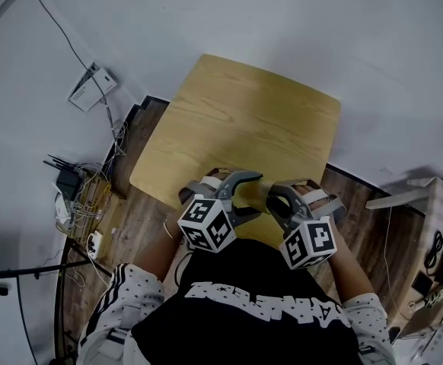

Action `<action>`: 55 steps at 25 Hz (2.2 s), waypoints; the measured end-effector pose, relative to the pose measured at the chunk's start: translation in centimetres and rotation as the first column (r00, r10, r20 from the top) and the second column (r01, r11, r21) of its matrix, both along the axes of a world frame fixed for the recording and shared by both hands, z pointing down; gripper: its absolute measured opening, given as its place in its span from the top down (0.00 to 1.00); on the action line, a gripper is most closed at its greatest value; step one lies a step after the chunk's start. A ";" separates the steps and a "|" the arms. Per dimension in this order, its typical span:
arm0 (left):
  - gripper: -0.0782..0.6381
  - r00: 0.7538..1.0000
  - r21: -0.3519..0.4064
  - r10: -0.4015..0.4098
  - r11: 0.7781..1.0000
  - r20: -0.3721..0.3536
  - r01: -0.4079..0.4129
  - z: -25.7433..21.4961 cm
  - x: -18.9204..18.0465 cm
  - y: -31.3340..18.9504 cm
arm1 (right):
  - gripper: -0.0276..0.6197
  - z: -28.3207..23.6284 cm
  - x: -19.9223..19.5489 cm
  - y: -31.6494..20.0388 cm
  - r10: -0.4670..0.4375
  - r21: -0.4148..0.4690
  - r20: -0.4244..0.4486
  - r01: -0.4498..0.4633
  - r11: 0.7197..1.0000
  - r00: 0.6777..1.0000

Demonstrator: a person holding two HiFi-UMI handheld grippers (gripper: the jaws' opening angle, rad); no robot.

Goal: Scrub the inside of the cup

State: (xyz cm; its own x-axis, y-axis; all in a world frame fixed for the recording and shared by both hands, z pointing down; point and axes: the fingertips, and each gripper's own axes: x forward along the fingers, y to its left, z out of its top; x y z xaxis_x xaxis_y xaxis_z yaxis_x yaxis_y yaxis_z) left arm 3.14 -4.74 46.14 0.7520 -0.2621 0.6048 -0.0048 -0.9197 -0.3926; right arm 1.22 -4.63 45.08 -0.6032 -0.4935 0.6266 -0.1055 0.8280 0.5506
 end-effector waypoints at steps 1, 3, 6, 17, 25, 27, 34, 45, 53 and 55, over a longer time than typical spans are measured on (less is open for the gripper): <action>0.40 1.000 0.006 0.000 1.000 -0.001 0.000 -0.1 0.0 0.0 | 0.86 0.0 0.0 -0.1 0.026 -0.040 0.029 -0.025 0.999 0.999; 0.40 1.000 0.018 0.000 1.000 -0.004 0.000 -0.3 0.0 0.0 | 0.86 -0.1 0.2 -0.2 0.083 -0.135 0.089 -0.071 0.988 0.993; 0.40 1.000 0.035 0.002 0.999 0.000 -0.002 -0.4 0.1 0.0 | 0.86 -0.2 0.2 -0.2 0.168 -0.268 0.157 -0.121 0.956 0.973; 0.42 0.997 0.100 0.059 0.993 0.054 -0.064 -0.6 0.3 0.6 | 0.86 0.0 0.6 0.3 0.379 -0.615 0.300 -0.127 0.778 0.875; 0.42 0.994 0.164 0.067 0.983 0.084 -0.080 -0.6 0.4 0.6 | 0.86 0.0 0.6 0.4 0.380 -0.652 0.323 -0.087 0.753 0.866; 0.42 0.993 0.191 0.067 0.978 0.099 -0.085 -0.7 0.5 0.5 | 0.86 -0.1 0.7 0.4 0.379 -0.660 0.326 -0.079 0.747 0.866; 0.42 0.985 0.273 0.073 0.955 0.153 -0.114 -0.6 0.7 0.2 | 0.86 -0.1 1.0 0.4 0.400 -0.697 0.341 -0.058 0.715 0.851; 0.43 0.980 0.343 0.088 0.928 0.181 -0.146 -0.9 1.0 0.2 | 0.86 -1.0 1.2 0.2 0.636 -0.885 0.431 0.163 0.435 0.640; 0.43 0.972 0.345 0.111 0.921 0.208 -0.179 -0.7 0.9 0.6 | 0.85 -1.2 1.2 0.5 0.697 -0.905 0.424 0.303 0.299 0.579; 0.43 0.974 0.343 0.107 0.924 0.201 -0.172 -0.7 0.9 0.5 | 0.85 -1.2 1.2 0.4 0.696 -0.904 0.426 0.287 0.316 0.577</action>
